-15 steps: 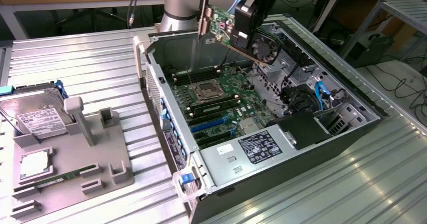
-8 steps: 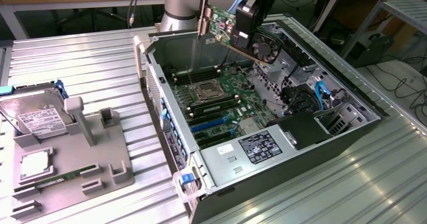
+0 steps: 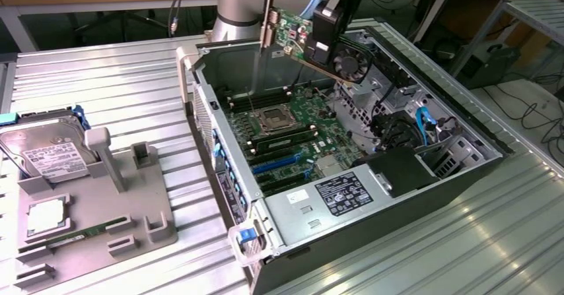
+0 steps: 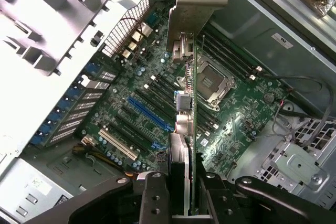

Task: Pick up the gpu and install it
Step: 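Insert the gpu into the slot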

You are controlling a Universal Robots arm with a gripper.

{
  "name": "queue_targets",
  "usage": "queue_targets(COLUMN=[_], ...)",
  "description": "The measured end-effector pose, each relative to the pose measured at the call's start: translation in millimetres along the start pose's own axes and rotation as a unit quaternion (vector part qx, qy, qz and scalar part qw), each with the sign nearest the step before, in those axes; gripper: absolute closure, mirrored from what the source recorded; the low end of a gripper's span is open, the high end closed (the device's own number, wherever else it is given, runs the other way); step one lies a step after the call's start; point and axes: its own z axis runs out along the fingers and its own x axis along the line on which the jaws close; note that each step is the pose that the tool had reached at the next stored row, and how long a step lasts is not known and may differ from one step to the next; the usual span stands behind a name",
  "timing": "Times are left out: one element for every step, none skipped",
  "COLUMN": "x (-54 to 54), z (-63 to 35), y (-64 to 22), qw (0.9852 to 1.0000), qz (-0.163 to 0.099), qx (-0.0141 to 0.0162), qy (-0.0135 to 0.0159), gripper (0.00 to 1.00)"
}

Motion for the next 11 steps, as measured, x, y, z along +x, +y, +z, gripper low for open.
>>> queue_targets(x=[0.0,0.0,0.0,0.0,0.0,0.0,0.0,0.0,0.0,0.0,0.0], z=[0.0,0.0,0.0,0.0,0.0,0.0,0.0,0.0,0.0,0.0,0.0], y=[0.0,0.0,0.0,0.0,0.0,0.0,0.0,0.0,0.0,0.0,0.0], qw=[1.0,1.0,1.0,1.0,0.9999,0.9999,0.9999,0.9998,0.9997,0.9997,0.9996], qz=[-0.002,-0.005,-0.007,-0.009,-0.011,-0.013,-0.015,-0.02,-0.023,-0.025,-0.027], qx=[0.0,-0.0001,-0.0001,-0.0002,-0.0002,-0.0002,-0.0003,-0.0004,-0.0004,-0.0005,-0.0005], qy=[0.0001,0.0002,0.0003,0.0004,0.0005,0.0006,0.0007,0.0009,0.001,0.0011,0.0012], gripper=[0.73,0.73,0.73,0.73,0.73,0.73,0.73,0.73,0.73,0.73,0.73])
